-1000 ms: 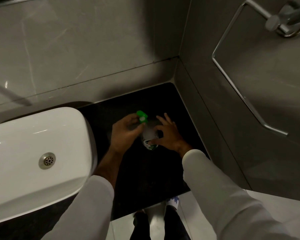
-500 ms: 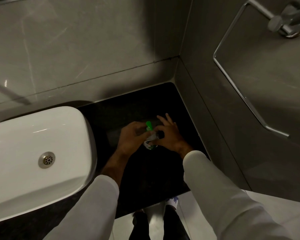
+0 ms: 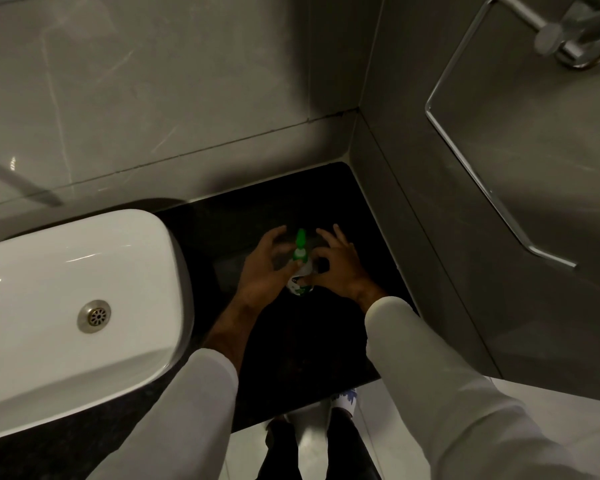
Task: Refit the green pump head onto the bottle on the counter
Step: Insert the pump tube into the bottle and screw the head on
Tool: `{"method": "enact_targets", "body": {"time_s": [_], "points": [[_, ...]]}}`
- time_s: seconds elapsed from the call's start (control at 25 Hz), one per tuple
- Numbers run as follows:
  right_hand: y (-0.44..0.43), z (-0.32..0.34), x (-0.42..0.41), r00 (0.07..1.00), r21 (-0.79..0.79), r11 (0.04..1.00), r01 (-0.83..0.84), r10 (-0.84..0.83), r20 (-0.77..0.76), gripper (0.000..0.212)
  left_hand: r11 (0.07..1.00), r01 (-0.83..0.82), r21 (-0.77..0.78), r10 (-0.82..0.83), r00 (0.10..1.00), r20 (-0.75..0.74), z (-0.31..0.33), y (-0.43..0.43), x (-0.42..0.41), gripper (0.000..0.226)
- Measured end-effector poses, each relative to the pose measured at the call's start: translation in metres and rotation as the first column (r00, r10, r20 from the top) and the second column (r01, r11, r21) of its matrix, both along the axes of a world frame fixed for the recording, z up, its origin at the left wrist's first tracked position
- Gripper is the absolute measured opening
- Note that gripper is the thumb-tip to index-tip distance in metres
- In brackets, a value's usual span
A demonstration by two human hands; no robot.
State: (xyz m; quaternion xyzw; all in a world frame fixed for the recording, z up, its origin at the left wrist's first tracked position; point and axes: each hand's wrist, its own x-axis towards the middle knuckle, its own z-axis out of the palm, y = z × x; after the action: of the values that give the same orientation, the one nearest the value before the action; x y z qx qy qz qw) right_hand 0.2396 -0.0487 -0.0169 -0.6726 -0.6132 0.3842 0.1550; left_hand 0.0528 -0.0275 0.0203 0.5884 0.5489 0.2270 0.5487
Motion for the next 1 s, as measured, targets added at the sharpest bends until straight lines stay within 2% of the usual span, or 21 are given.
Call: {"method": "enact_targets", "body": {"time_s": [0.08,0.24,0.4,0.52,0.6,0.72,0.84,0.92,1.0], "points": [[0.000,0.002,0.002,0.999,-0.005,1.000,-0.023,0.023,0.029,0.045,0.997,0.059,-0.040,-0.057,0.996,0.063,-0.001,-0.001,-0.002,0.077],[-0.001,0.004,-0.001,1.000,0.005,1.000,-0.003,0.003,0.001,0.040,0.996,-0.057,0.074,0.061,0.996,-0.062,-0.007,-0.004,0.003,0.075],[0.001,0.005,0.002,1.000,-0.019,1.000,-0.013,0.014,0.025,0.044,1.000,-0.002,0.030,0.002,1.000,0.027,-0.014,-0.007,-0.002,0.071],[0.002,0.007,0.000,0.999,-0.008,1.000,-0.028,0.028,0.035,0.038,0.996,-0.012,0.087,0.014,1.000,-0.014,-0.009,-0.010,0.006,0.076],[0.002,0.006,-0.001,0.999,-0.005,1.000,-0.023,0.023,0.033,0.037,0.991,-0.059,0.123,0.063,0.998,-0.031,-0.007,-0.008,0.008,0.069],[0.003,0.005,0.002,0.999,-0.014,1.000,-0.026,0.026,0.025,0.042,0.998,-0.011,0.068,0.008,0.999,0.036,-0.011,-0.005,0.004,0.059],[0.004,0.006,0.000,0.997,-0.017,0.999,-0.049,0.050,0.058,0.041,0.997,0.078,-0.013,-0.076,0.992,0.101,-0.009,-0.003,0.001,0.071],[0.005,0.004,-0.002,0.998,-0.011,0.999,-0.040,0.040,0.052,0.027,0.999,0.036,0.007,-0.036,0.999,0.025,-0.007,-0.004,0.003,0.074],[0.005,0.001,-0.004,1.000,-0.022,1.000,0.004,-0.004,0.004,0.026,0.990,-0.122,0.068,0.122,0.993,0.000,-0.011,-0.003,0.005,0.061]]}}
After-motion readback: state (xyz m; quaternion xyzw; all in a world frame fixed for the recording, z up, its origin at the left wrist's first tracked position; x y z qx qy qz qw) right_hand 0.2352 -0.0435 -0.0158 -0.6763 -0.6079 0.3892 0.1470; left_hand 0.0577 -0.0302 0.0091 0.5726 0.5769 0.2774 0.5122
